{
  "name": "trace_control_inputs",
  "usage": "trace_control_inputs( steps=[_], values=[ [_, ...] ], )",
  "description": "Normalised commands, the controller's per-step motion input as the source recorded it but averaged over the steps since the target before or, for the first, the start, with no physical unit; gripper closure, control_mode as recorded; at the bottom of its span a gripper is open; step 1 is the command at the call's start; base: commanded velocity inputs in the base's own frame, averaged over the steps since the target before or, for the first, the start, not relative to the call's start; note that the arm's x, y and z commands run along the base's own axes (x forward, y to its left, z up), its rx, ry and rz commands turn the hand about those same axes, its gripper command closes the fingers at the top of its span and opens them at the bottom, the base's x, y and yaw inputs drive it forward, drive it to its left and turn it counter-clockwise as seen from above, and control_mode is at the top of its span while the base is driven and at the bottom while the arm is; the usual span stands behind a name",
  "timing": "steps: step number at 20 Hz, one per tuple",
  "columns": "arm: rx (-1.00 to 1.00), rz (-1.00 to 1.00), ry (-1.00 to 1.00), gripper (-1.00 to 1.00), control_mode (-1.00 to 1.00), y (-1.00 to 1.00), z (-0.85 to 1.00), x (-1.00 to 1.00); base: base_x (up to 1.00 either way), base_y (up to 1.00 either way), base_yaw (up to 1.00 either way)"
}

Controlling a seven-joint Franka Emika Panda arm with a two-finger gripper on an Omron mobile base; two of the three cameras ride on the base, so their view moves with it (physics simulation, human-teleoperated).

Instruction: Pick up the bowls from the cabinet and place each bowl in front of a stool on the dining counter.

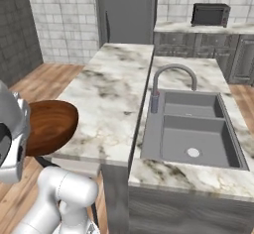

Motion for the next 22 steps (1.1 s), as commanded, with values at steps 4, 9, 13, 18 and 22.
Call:
trace_control_inputs(
  steps=[4, 9, 13, 18, 22],
  values=[
    [-0.03, -0.07, -0.01, 1.00, -1.00, 0.43, -0.27, 0.75, 0.25, 0.17, -0.04],
    [0.00, -0.02, 0.01, 1.00, -1.00, 0.35, -0.44, 1.00, 0.00, 0.00, 0.00],
    [0.00, 0.00, 0.05, 1.00, -1.00, 0.26, -0.51, 1.00, 0.00, 0.00, 0.00],
    [0.00, 0.00, 0.07, 1.00, -1.00, 0.09, -0.45, 1.00, 0.00, 0.00, 0.00],
    [0.00, 0.00, 0.13, 1.00, -1.00, 0.05, -0.31, 1.00, 0.00, 0.00, 0.00]
  ],
)
